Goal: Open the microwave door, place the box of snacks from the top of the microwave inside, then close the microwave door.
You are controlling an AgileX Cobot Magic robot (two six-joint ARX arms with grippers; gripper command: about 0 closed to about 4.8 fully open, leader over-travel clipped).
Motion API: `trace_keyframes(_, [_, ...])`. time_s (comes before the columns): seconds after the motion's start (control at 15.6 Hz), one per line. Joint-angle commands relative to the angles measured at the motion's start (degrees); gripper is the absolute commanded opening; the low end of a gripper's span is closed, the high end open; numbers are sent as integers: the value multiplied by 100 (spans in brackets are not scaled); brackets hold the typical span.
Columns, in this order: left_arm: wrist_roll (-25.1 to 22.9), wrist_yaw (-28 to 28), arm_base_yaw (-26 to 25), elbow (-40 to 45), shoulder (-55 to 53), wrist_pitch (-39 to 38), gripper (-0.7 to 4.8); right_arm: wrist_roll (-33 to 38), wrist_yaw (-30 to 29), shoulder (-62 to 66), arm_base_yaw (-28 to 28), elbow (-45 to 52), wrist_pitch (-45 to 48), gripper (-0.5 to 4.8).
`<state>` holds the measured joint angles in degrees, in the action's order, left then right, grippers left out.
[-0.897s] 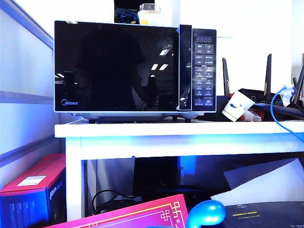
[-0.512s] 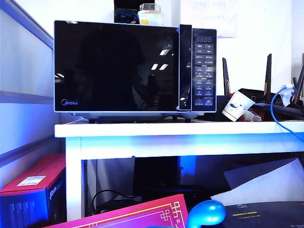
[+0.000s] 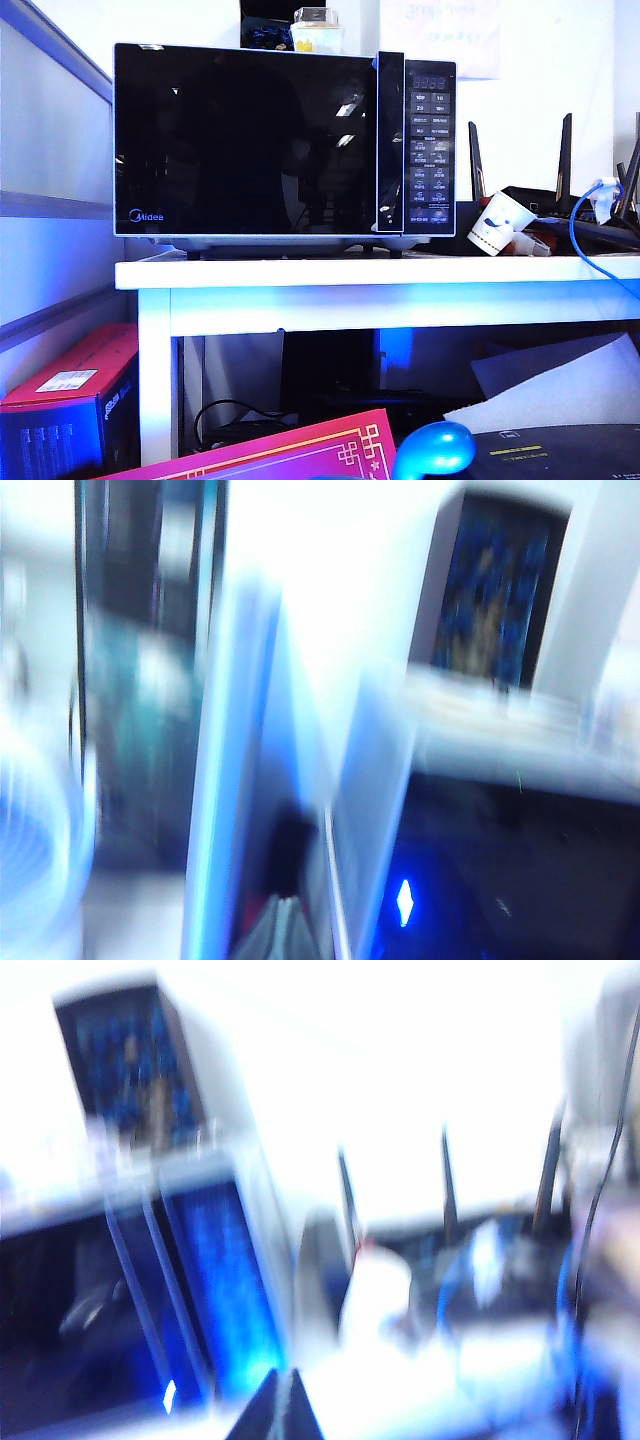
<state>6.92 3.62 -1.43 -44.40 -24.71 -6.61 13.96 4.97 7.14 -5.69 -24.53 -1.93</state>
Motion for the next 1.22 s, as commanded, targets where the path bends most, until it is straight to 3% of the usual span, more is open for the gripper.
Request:
trace_keyframes(0.06, [-282, -678, -9, -2227, -1720, -675, -6, -356, 46, 1032, -9, -1340, 98, -2])
trace_keyframes(0.26, [-553, -1873, -4, -4557, -3156, -2573, -6, -562, 68, 2304, -15, -2621, 42, -2])
trace_keyframes(0.38, [-758, -2367, 0, -5766, -3805, -3779, -6, -564, -96, 3145, -70, -3340, -13, -2])
trace_keyframes(0.45, [-846, -2492, 0, -6118, -4006, -4000, -6, -564, -337, 3515, -138, -3659, -90, -2])
trace_keyframes(0.64, [-992, -2846, 15, -6378, -4234, -3563, -6, -1032, -533, 4798, -739, -4450, -96, -1])
trace_keyframes(0.83, [-984, -2835, 15, -6378, -4273, -3445, -6, -1051, -1038, 5589, -1049, -4503, 586, -1])
trace_keyframes(1.02, [-970, -2830, 98, -6378, -4319, -3324, -6, -809, -1110, 6408, -1189, -4503, 1246, 5])
trace_keyframes(1.15, [-973, -2826, 181, -6378, -4343, -3185, -6, -796, -1132, 6966, -1233, -4503, 1690, 202])
trace_keyframes(1.22, [-973, -2828, 184, -6378, -4347, -3141, -6, -798, -1132, 7104, -1261, -4503, 1779, 228])
